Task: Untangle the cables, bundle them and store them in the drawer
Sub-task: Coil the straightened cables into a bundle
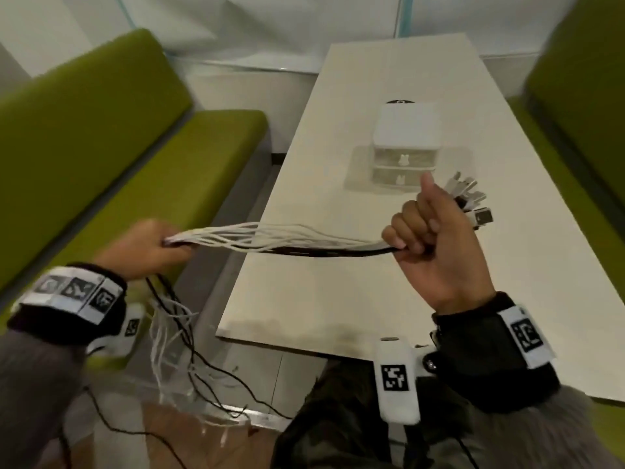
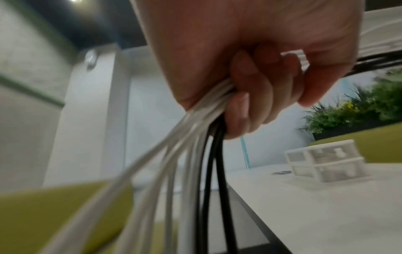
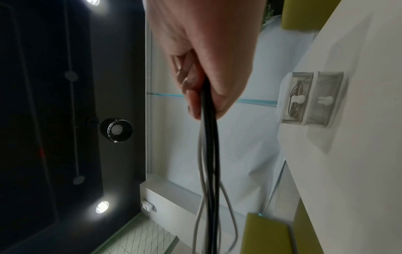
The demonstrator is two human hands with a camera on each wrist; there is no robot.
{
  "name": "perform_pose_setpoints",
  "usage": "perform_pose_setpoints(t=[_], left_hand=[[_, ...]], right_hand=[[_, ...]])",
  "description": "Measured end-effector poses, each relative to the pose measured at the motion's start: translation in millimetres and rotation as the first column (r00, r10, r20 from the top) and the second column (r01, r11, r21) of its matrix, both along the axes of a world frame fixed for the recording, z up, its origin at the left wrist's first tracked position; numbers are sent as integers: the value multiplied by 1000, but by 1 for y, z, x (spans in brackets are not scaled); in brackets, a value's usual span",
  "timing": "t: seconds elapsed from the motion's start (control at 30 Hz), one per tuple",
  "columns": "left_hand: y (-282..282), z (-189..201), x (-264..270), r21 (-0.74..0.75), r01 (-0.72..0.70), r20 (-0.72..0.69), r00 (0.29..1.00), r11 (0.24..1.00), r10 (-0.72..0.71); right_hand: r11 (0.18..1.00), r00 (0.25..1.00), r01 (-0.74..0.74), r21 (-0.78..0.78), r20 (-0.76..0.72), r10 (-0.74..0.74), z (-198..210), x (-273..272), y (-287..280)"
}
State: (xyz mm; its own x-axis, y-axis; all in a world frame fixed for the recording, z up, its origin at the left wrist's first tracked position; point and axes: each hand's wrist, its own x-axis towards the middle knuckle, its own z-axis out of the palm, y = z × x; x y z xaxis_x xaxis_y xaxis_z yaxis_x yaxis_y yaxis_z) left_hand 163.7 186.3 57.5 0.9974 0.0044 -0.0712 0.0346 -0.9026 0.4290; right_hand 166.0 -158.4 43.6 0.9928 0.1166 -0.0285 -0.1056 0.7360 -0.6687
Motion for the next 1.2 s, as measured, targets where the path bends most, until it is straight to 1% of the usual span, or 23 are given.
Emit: perform_pose_setpoints(t=[0.03, 0.1, 0.17, 0.2, 0.27, 0.33, 0.4, 0.43, 0.5, 0.57, 0.63, 0.7, 0.73, 0.77, 0.8, 0.83, 0.9, 0.93, 1.07, 1.2], left_hand=[[-4, 17, 18, 62, 26, 44, 999, 998, -29], [-20, 35, 52, 122, 79, 122, 988, 989, -94], [-47, 35, 80, 133, 121, 124, 983, 984, -138], [-60, 28, 90, 139, 139, 87, 985, 980, -152], [-78, 1, 105, 154, 216, -34, 976, 964, -213], [-89, -32, 113, 183, 302, -196, 944, 936, -266], [-101, -55, 110, 164, 372, -315, 897, 914, -308], [-110, -60, 105, 128, 391, -344, 879, 911, -329], [-133, -62, 97, 45, 416, -321, 867, 908, -381], [-163, -55, 88, -23, 451, -239, 864, 892, -443], [-199, -44, 78, -99, 515, -114, 844, 851, -524], [-237, -36, 70, -276, 540, -1, 827, 795, -562], [-254, -37, 68, -382, 517, 18, 833, 766, -553], [-269, -38, 66, -473, 478, 0, 840, 740, -542], [-280, -44, 66, -519, 453, -43, 834, 725, -551], [-289, -49, 64, -508, 463, -98, 807, 727, -582], [-298, -62, 62, -425, 526, -196, 741, 737, -642], [-297, -67, 63, -387, 557, -205, 725, 735, -657], [-278, -82, 71, -281, 624, -133, 727, 729, -674], [-263, -94, 72, -243, 652, -110, 718, 719, -688]], right_hand=[[999, 1000, 30, 19, -5, -30, 3, 4, -1], [992, 993, 114, 44, -16, -114, 7, 13, -11], [979, 980, 199, 42, -24, -198, 9, 20, -29], [972, 972, 233, 29, -31, -232, 9, 22, -39], [959, 957, 285, -13, -49, -285, 4, 26, -58], [943, 941, 325, -66, -78, -329, -4, 29, -73], [930, 927, 351, -110, -97, -362, -14, 31, -82], [926, 924, 355, -131, -99, -368, -19, 31, -84], [918, 923, 356, -176, -87, -375, -26, 30, -84], [911, 921, 360, -200, -81, -381, -32, 29, -79], [907, 914, 371, -197, -92, -394, -37, 30, -73], [900, 904, 386, -201, -111, -413, -41, 31, -69], [896, 899, 391, -211, -120, -421, -43, 32, -68], [892, 895, 394, -221, -130, -428, -45, 32, -68], [888, 889, 399, -227, -143, -436, -47, 32, -67], [886, 882, 404, -227, -157, -443, -48, 31, -67], [890, 879, 404, -211, -182, -442, -49, 31, -68], [893, 879, 399, -207, -189, -437, -49, 30, -70], [890, 869, 435, -137, -193, -455, -53, 30, -76], [874, 857, 459, -161, -180, -483, -58, 30, -79]])
